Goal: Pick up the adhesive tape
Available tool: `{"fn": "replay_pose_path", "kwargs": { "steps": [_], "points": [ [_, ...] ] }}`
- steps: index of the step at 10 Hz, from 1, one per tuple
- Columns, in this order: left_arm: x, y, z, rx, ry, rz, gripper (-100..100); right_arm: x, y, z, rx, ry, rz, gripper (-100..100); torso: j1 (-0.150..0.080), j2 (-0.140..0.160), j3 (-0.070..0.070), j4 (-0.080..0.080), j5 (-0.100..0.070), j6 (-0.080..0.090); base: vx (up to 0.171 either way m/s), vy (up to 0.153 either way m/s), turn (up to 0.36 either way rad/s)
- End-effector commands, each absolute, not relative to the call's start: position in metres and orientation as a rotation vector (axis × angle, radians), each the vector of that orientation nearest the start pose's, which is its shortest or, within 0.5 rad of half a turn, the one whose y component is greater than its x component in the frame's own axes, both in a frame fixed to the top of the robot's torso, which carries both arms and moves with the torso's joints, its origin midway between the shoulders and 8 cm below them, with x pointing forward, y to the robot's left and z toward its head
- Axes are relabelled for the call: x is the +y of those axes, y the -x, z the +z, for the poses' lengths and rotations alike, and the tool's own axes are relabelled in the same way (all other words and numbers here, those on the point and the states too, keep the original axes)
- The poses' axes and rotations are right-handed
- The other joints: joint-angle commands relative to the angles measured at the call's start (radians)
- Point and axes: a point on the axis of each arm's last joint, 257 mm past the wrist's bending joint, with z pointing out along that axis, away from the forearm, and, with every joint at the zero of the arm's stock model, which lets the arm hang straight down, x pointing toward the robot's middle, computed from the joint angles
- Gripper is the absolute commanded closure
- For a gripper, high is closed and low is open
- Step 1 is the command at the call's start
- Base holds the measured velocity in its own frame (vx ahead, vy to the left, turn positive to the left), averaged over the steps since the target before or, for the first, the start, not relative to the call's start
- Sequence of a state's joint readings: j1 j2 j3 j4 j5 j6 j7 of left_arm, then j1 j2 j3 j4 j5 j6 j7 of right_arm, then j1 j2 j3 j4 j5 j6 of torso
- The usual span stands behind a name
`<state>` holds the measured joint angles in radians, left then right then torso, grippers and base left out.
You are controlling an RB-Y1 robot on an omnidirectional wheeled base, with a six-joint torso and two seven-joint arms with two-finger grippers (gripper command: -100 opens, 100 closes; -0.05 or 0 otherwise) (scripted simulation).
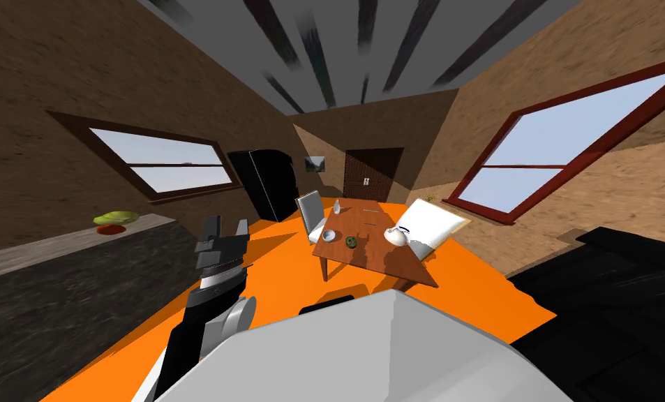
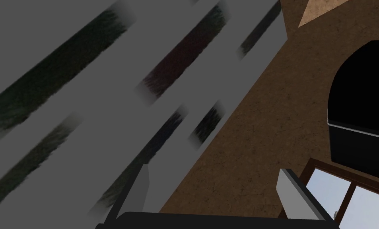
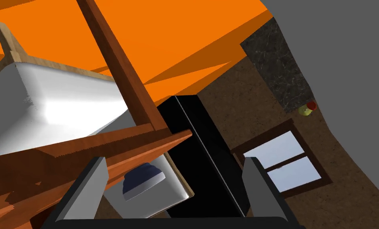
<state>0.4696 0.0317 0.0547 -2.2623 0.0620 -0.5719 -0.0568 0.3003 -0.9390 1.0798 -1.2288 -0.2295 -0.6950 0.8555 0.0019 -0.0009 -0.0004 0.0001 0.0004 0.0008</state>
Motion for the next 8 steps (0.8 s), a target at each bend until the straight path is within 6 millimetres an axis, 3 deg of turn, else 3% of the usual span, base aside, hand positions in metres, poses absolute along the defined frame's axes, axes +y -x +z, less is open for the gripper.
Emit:
{"fn": "replay_pose_path", "kwargs": {
  "steps": [1, 2, 3, 5, 7, 8],
  "points": [
    [0.297, -0.333, 0.041, 0.551, 0.58, -1.262, 0, -0.277, -0.095, -0.512, 2.363, 0.426, 0.76, -100, 0.0, 0.0, 0.0, 0.0, 0.0, 0.0, 0.016, 0.05, 0.223],
    [0.297, -0.333, 0.041, 0.551, 0.58, -1.262, 0, -0.282, -0.094, -0.514, 2.372, 0.428, 0.748, -100, 0.0, -0.001, 0.0, 0.0, 0.0, -0.001, 0.019, 0.04, 0.139],
    [0.297, -0.333, 0.041, 0.551, 0.58, -1.262, 0, -0.306, -0.086, -0.52, 2.406, 0.511, 0.693, -100, 0.0, -0.001, 0.0, 0.0, 0.0, 0.0, 0.025, 0.068, 0.254],
    [0.297, -0.333, 0.041, 0.551, 0.58, -1.262, 0, -0.318, -0.083, -0.524, 2.427, 0.516, 0.663, -100, 0.001, -0.001, -0.001, 0.0, 0.0, 0.0, 0.019, 0.038, 0.068],
    [0.297, -0.333, 0.041, 0.551, 0.58, -1.262, 0, -0.355, -0.074, -0.531, 2.474, 0.602, 0.576, -100, 0.001, 0.0, 0.0, 0.0, 0.0, -0.001, 0.019, 0.047, 0.222],
    [0.297, -0.333, 0.041, 0.551, 0.58, -1.262, 0, -0.389, -0.069, -0.535, 2.509, 0.684, 0.495, -100, 0.0, -0.001, 0.0, 0.0, 0.0, 0.0, 0.048, 0.071, 0.259]
  ]
}}
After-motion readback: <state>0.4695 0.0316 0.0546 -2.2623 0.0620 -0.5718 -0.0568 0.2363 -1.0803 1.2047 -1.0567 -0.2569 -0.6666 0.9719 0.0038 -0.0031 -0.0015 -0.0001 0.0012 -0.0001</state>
